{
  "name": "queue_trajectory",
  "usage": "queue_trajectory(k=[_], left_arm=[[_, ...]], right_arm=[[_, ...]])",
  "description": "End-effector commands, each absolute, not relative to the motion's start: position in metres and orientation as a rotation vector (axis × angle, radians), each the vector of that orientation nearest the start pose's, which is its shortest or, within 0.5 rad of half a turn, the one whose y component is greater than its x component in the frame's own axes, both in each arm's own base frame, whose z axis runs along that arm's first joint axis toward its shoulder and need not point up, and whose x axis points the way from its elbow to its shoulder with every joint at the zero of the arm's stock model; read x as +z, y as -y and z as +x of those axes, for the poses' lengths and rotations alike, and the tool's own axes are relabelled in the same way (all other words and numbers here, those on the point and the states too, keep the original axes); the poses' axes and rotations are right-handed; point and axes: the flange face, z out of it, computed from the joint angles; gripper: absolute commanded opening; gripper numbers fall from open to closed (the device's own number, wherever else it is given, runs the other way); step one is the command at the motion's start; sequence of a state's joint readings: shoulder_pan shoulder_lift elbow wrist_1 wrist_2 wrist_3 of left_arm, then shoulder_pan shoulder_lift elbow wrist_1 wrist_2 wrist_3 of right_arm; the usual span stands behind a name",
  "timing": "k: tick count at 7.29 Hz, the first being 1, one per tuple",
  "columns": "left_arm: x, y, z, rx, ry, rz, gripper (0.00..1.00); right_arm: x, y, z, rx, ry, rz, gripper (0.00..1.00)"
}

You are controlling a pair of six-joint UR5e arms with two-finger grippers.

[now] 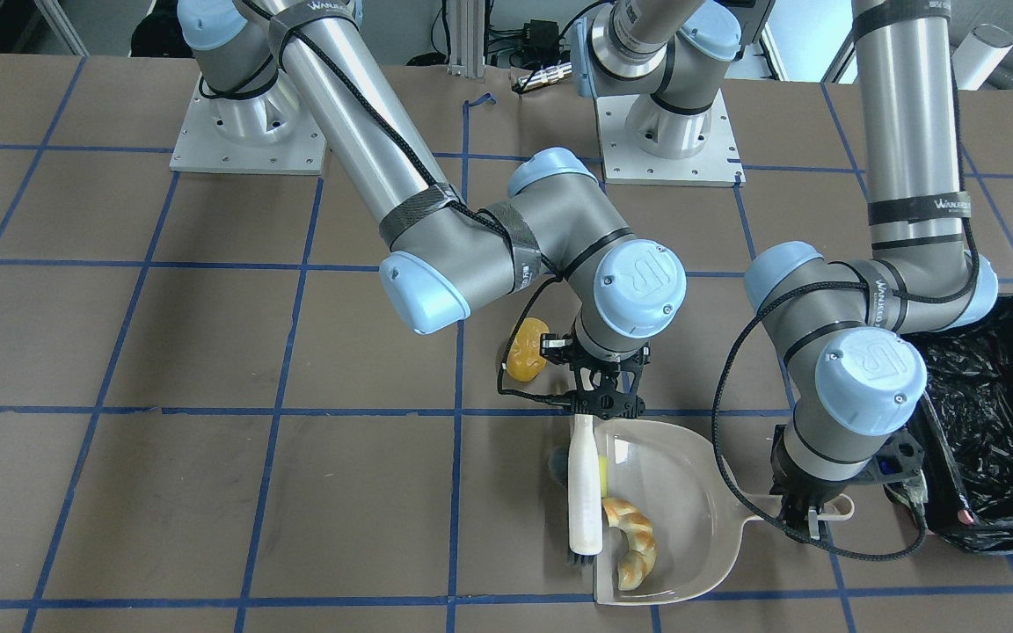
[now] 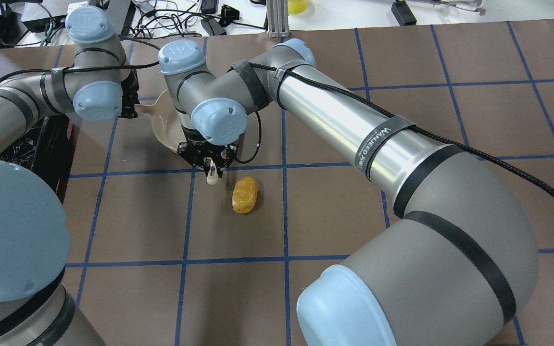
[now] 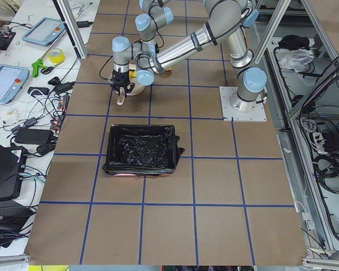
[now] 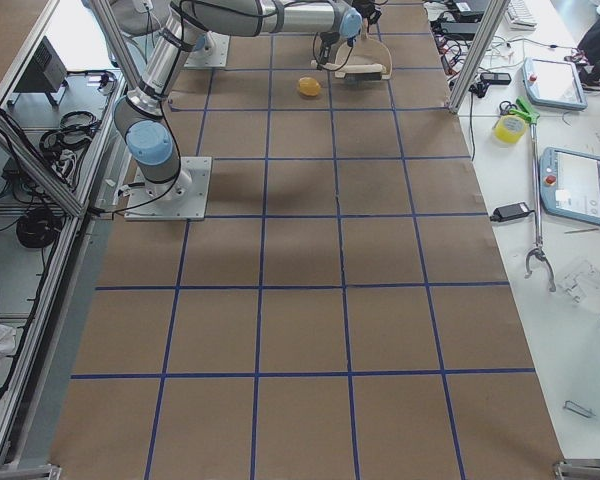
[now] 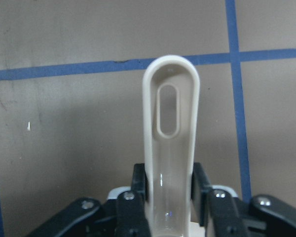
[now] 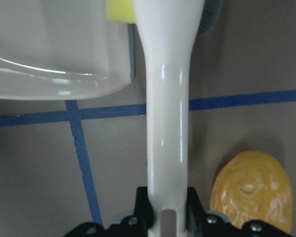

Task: Sweep and dump trash into bin
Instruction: 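Sweep the sponge and peel into the dustpan with the right gripper's brush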

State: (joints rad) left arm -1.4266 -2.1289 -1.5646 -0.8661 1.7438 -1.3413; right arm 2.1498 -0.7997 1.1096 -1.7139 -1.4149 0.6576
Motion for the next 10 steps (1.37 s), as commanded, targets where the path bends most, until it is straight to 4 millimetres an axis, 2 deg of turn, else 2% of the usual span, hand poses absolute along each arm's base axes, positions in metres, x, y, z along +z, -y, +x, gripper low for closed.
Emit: queue_trajectory(k=[1,7,10], left_arm=[[0.236,0.682,-0.018,-0.344,-2.246,-2.089,0.00],[0.237,0.682,-0.018,-0.345,-2.249,-2.085,0.00],[0.236,0.681,-0.019,-0.341,-2.255,-2.077,0.00]], right_arm=[[0.237,0.549,0.543,0.368,-3.036,0.175,0.00],[0.252,0.557,0.558,0.380,-2.953,0.261,0.00],[0.276,0.562,0.565,0.354,-2.907,0.269,0.00]])
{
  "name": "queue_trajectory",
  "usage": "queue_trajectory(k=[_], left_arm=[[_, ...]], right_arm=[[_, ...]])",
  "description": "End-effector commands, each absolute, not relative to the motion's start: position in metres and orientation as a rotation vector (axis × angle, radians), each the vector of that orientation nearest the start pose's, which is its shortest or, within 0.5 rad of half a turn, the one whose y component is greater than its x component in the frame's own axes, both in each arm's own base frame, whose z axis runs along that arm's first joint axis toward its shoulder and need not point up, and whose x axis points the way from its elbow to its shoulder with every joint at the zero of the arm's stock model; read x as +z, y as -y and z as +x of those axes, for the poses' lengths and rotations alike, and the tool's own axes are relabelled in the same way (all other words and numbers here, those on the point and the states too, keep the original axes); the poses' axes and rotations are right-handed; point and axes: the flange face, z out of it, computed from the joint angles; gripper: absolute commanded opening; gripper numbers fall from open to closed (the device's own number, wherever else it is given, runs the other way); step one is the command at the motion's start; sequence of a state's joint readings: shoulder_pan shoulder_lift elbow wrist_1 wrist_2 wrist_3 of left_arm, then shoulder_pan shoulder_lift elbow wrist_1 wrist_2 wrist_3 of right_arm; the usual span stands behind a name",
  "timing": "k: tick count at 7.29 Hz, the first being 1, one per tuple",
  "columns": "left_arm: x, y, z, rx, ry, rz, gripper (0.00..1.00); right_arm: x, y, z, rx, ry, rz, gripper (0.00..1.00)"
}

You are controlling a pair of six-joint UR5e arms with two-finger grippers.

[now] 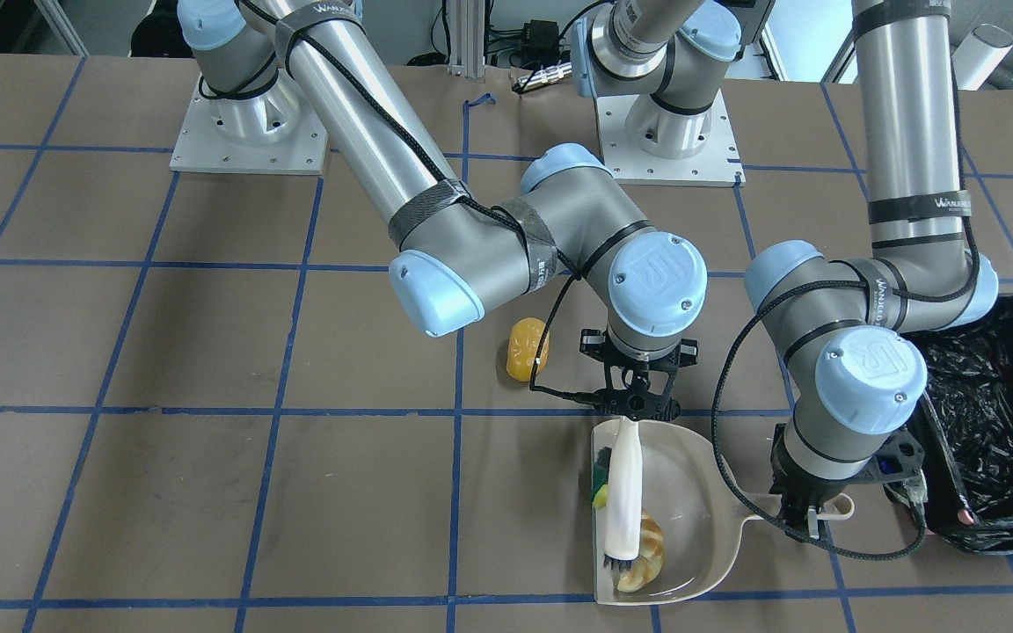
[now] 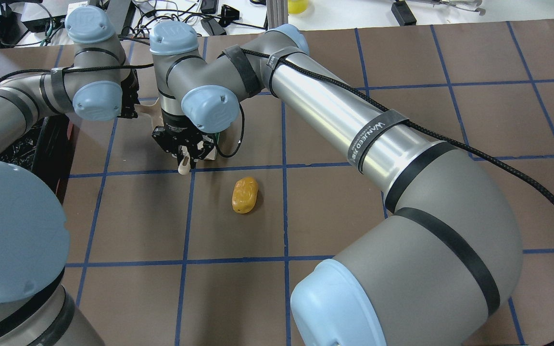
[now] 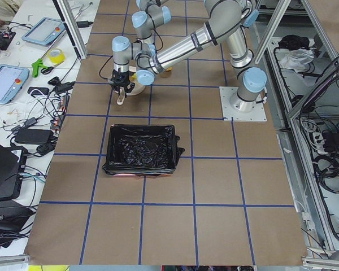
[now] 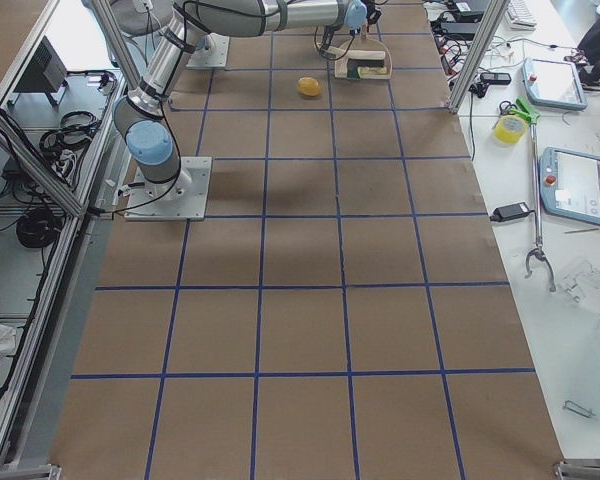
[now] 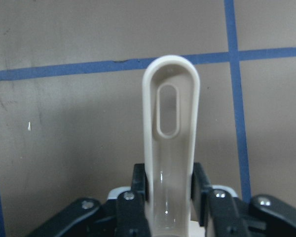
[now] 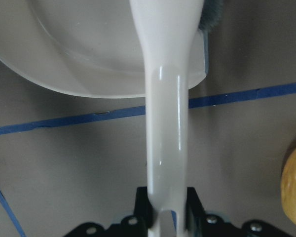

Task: Sweep and dump trash into bin
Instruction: 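Sweep the sponge and peel into the dustpan with the right gripper's brush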

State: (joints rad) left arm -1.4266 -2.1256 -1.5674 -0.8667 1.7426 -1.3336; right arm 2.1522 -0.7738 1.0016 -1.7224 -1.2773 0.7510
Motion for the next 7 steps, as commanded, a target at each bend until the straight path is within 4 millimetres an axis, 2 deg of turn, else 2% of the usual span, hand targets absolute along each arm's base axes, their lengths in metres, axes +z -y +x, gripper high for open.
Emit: queue_trajectory(k=[1,4,7], left_arm=[[0.240,0.678,-0.019,-0.345,-2.255,-2.078,0.00],[0.243,0.677,-0.019,-0.350,-2.259,-2.079,0.00],[0.245,0.676,-0.021,-0.352,-2.264,-2.080,0.00]], right_arm=[[0.279,0.562,0.566,0.362,-2.890,0.270,0.00],[0.288,0.565,0.565,0.350,-2.878,0.283,0.00],[0.334,0.578,0.523,0.353,-2.887,0.312,0.00]])
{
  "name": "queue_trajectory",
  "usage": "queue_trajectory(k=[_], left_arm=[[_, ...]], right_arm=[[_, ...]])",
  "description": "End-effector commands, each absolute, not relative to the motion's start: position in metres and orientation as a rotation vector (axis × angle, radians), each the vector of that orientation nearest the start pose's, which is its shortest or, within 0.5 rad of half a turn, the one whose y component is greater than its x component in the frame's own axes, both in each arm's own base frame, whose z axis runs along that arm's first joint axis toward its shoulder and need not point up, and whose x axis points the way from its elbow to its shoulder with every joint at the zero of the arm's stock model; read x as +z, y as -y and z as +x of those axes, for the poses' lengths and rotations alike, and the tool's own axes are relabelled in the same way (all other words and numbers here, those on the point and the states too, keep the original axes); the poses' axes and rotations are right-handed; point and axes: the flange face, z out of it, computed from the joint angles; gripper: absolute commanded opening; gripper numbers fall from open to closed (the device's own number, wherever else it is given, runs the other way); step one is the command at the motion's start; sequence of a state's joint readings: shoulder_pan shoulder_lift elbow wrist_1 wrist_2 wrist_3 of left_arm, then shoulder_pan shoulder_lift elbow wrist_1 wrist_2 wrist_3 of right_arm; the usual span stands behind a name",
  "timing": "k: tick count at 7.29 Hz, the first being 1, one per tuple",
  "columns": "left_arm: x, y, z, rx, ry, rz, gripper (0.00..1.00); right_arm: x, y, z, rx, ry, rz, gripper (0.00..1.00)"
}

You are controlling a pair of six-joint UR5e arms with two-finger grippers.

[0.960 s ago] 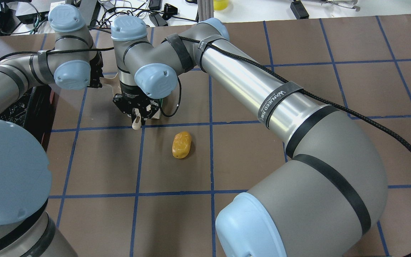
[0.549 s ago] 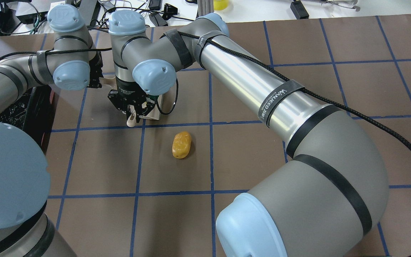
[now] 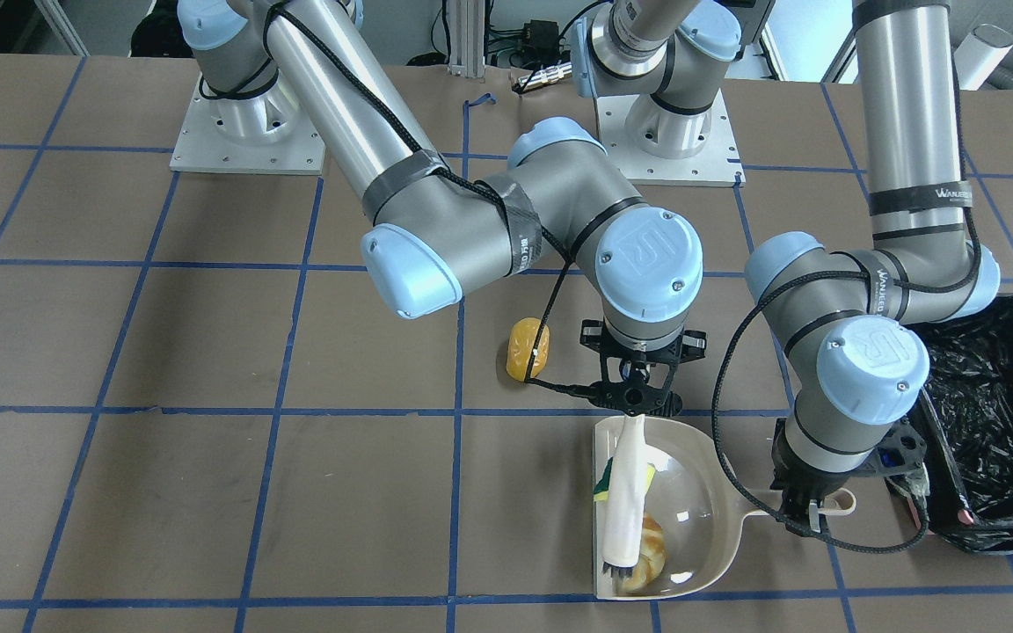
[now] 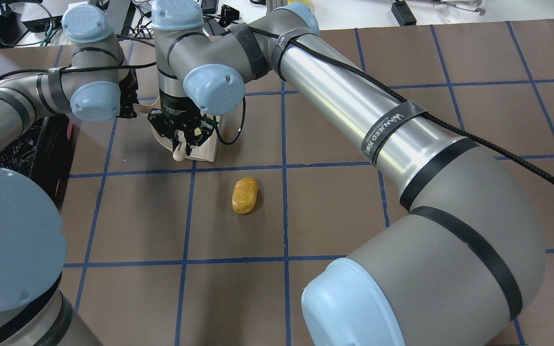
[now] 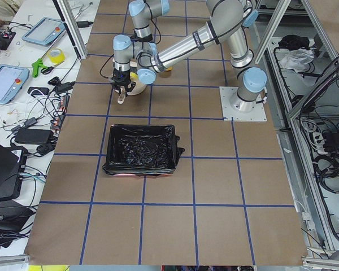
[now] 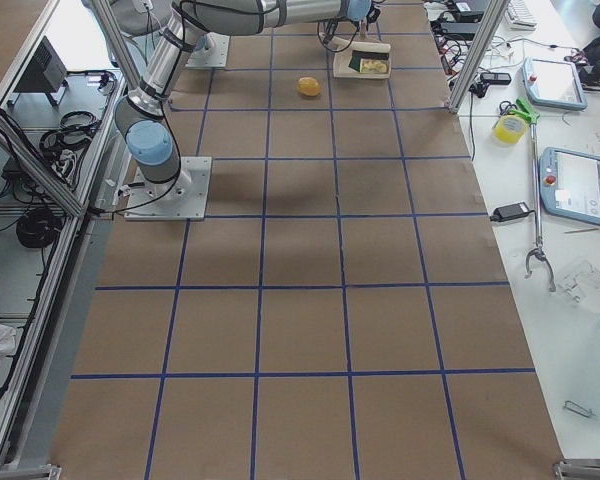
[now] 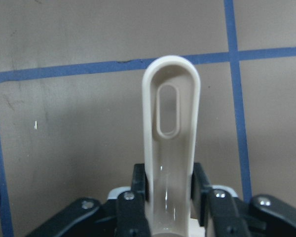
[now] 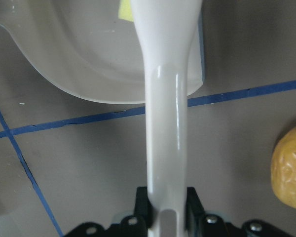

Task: Sweep and dump trash into bin
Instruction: 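Sweep the sponge and peel into the dustpan with the right gripper's brush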

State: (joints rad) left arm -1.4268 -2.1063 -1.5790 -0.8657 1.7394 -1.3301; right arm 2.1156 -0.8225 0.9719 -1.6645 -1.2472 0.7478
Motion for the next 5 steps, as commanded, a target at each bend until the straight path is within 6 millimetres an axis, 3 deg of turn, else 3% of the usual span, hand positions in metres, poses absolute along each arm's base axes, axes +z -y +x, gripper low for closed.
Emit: queue_trajectory(k=[1,5], left_arm=[[0.244,0.676,-0.021,-0.348,-2.263,-2.079,0.00],[0.241,0.676,-0.021,-0.337,-2.261,-2.076,0.00]], right_arm=[[0.337,0.578,0.522,0.351,-2.886,0.313,0.00],[0.339,0.579,0.533,0.389,-2.787,0.375,0.00]])
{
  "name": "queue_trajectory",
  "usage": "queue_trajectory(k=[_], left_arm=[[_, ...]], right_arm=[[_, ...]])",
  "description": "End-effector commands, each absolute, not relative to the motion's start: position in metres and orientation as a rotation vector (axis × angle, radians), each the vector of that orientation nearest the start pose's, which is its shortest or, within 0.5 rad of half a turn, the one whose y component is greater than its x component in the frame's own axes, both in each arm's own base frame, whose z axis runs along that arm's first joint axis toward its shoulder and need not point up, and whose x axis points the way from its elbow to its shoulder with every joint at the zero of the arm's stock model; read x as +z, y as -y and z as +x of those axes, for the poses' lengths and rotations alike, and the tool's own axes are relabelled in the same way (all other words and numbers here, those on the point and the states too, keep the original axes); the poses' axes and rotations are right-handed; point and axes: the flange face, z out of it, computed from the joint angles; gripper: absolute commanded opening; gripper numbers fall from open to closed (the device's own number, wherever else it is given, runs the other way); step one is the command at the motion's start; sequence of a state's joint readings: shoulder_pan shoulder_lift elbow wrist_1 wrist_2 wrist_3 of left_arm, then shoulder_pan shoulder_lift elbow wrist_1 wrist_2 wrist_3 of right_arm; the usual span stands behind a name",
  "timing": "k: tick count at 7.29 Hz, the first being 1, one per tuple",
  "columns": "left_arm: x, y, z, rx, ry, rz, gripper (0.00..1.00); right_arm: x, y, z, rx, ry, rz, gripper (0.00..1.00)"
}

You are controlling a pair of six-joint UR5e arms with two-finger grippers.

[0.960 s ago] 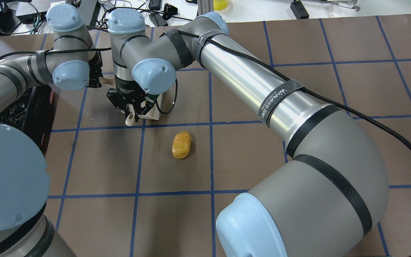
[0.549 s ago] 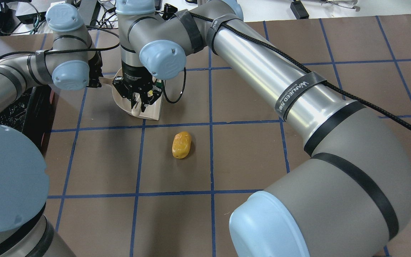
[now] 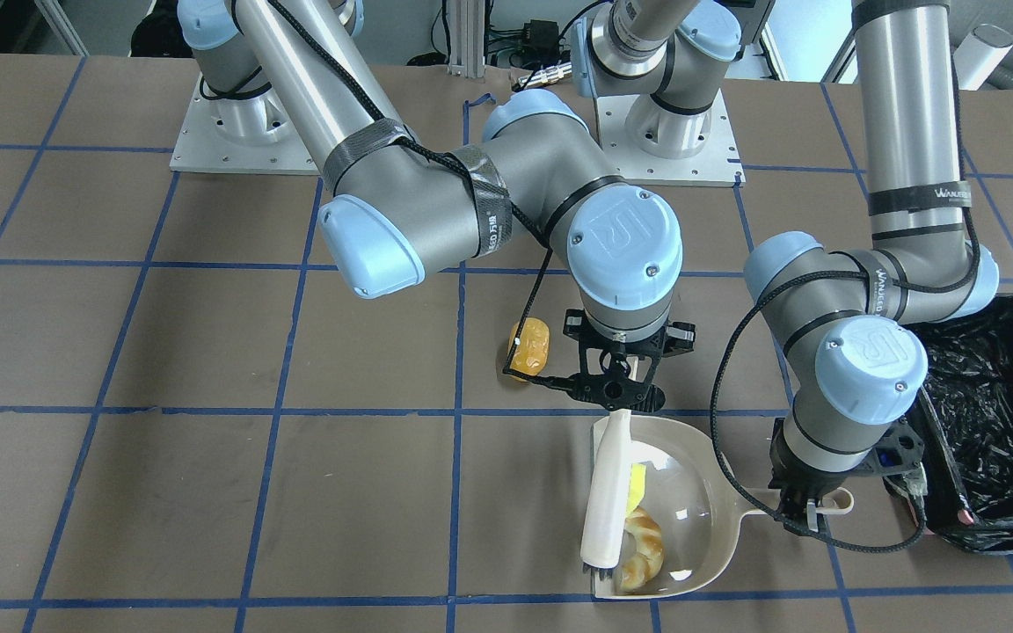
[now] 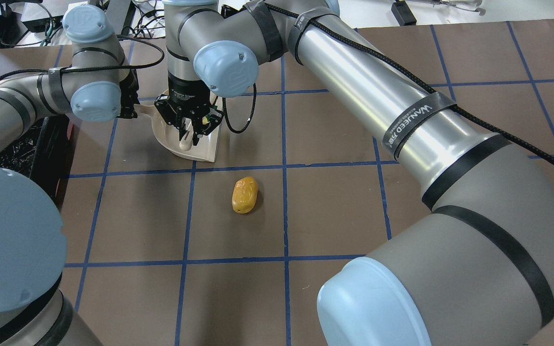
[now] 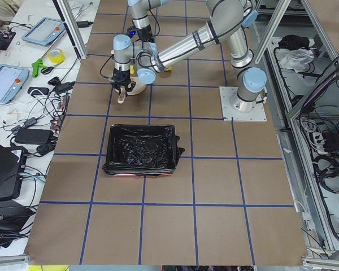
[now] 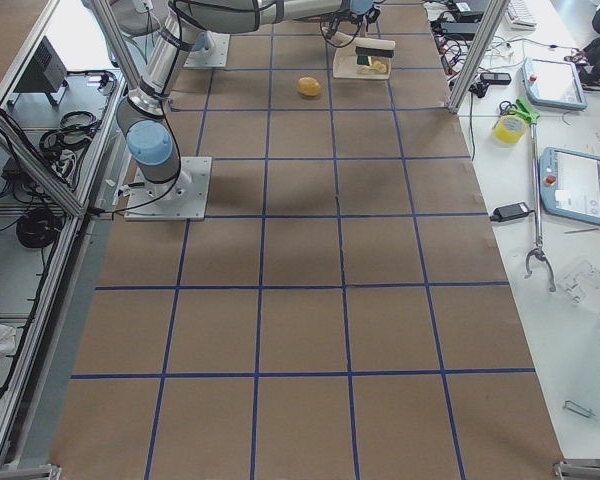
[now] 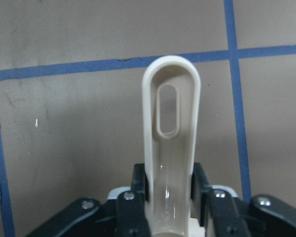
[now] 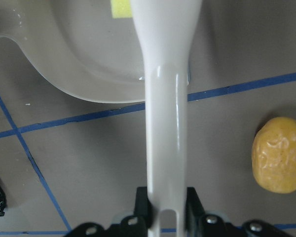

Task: Sweep and dump trash into bin
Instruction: 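Sweep the sponge and peel into the dustpan with the right gripper's brush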

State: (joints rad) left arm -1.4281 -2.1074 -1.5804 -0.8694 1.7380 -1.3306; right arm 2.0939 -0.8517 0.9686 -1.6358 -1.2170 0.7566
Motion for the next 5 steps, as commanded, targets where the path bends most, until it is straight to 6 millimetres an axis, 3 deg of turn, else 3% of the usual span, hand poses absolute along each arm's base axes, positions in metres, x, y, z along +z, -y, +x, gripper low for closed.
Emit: queue_trajectory(k=[1,2,5], left_arm=[[0.242,0.675,-0.021,-0.336,-2.261,-2.079,0.00],[0.243,0.675,-0.021,-0.336,-2.261,-2.079,0.00],[0.243,0.675,-0.021,-0.334,-2.262,-2.076,0.00]], right_arm=[[0.329,0.579,0.539,0.435,-2.742,0.370,0.00],[0.324,0.581,0.547,0.459,-2.669,0.353,0.00],[0.303,0.582,0.538,0.340,-2.757,0.090,0.00]])
